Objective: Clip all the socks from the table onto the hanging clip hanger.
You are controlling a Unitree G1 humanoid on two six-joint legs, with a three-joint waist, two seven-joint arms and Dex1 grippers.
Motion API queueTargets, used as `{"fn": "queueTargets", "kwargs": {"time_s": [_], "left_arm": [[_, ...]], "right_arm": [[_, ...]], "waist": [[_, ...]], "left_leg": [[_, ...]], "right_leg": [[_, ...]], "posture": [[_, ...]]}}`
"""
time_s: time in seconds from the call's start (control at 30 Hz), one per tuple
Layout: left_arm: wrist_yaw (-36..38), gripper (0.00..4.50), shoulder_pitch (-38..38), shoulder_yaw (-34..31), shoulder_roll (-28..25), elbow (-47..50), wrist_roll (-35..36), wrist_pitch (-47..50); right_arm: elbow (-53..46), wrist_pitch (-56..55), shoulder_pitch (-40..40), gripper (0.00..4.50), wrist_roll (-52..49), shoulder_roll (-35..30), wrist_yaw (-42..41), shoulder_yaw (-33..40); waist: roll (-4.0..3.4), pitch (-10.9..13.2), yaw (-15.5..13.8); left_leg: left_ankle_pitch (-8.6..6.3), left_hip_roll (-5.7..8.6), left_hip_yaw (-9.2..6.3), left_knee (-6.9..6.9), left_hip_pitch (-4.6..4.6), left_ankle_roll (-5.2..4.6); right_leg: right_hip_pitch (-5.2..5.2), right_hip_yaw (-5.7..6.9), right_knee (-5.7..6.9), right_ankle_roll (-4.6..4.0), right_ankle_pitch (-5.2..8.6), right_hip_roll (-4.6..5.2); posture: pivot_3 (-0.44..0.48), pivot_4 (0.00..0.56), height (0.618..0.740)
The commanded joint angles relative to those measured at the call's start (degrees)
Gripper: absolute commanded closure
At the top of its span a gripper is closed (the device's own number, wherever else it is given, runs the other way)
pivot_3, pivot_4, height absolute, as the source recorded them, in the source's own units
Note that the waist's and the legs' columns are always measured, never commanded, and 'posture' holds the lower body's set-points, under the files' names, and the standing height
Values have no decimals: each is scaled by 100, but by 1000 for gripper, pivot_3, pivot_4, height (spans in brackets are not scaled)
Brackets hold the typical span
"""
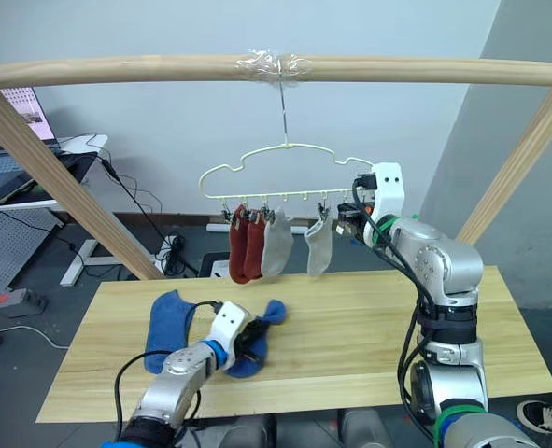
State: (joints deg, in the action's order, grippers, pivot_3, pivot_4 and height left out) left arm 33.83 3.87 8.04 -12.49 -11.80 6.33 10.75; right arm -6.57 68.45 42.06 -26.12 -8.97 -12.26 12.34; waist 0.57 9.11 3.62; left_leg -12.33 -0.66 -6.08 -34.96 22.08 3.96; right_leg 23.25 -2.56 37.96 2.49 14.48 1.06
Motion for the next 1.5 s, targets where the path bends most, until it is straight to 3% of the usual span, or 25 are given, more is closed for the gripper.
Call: {"fn": "queueTargets", "kwargs": {"time_s": [0.03,0.3,0.57,1.5], "left_arm": [[40,4474,233,332,197,935,-3,-84],[-483,4474,1114,489,978,857,-65,-68],[-655,4474,1340,338,1318,678,112,-206],[-348,4474,1191,287,1487,921,704,-386]], "right_arm": [[-36,550,374,4500,-310,149,215,453],[-25,1293,721,4500,-449,458,565,974],[-130,1535,688,4500,-452,474,624,1041],[-30,1618,771,4500,-464,405,720,1280]], "waist": [[0,0,-4],[0,0,16],[0,0,84],[0,0,120]], "left_leg": [[0,0,0,0,0,0],[-1,1,3,1,6,-1],[-1,1,1,1,13,-2],[-1,3,-1,1,25,-2]], "right_leg": [[0,0,0,0,0,0],[1,-1,-8,2,1,-2],[3,1,-12,3,2,-2],[5,4,-25,5,2,-2]], "posture": [[-57,139,740],[-66,134,740],[-77,134,740],[-92,131,740]]}}
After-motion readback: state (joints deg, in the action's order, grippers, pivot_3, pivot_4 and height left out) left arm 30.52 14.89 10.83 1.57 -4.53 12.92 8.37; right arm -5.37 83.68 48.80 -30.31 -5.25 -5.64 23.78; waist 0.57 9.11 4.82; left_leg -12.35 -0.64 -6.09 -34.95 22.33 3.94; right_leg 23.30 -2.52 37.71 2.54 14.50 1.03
